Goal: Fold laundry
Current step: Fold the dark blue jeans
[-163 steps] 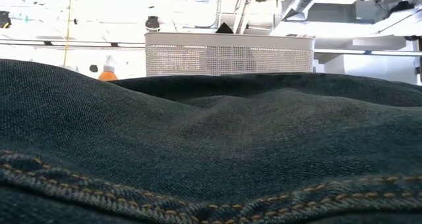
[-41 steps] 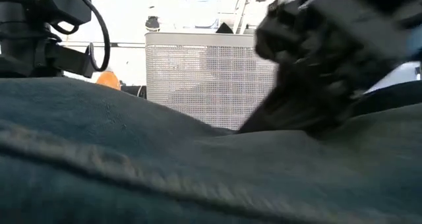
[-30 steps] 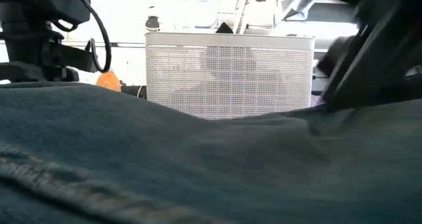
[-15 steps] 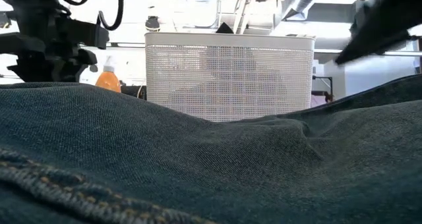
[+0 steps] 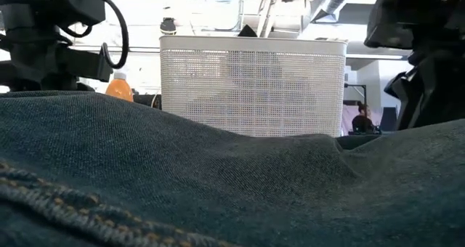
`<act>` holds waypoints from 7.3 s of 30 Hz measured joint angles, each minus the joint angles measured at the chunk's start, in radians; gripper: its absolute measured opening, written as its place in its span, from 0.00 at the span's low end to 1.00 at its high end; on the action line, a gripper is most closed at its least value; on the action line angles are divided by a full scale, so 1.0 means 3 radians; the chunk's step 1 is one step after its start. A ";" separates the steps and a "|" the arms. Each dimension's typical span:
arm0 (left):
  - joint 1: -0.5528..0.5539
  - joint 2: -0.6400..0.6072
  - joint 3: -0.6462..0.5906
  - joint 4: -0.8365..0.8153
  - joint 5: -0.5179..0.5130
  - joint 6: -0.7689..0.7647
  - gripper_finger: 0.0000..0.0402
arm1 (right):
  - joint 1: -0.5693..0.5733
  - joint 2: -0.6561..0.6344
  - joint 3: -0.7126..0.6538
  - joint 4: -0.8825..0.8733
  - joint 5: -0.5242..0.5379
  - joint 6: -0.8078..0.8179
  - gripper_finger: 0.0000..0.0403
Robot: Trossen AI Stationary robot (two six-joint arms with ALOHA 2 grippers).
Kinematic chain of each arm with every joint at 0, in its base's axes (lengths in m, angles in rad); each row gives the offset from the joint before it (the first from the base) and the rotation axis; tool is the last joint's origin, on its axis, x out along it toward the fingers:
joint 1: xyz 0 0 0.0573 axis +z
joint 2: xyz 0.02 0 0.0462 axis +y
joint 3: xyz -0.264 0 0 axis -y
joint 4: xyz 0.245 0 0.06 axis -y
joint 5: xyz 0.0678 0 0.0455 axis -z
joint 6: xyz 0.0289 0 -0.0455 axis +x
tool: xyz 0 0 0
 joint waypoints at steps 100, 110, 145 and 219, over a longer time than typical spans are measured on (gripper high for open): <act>-0.1674 0.0001 0.1260 -0.0544 0.0256 -0.1111 0.00 | -0.0423 -0.0685 0.0210 -0.1925 -0.1117 0.0328 0.05; -0.1760 0.0001 0.1263 -0.0556 0.0191 -0.1205 0.00 | -0.0350 -0.0618 0.0243 -0.1902 -0.1353 -0.0033 0.14; -0.1738 0.0001 0.1263 -0.0571 0.0170 -0.1157 0.00 | 0.0499 -0.0420 0.0754 -0.1638 -0.0902 0.0098 0.52; -0.1700 -0.0093 0.1264 -0.0996 0.0092 -0.1268 0.00 | -0.1398 -0.0830 0.1315 -0.2794 0.0466 -0.0999 0.07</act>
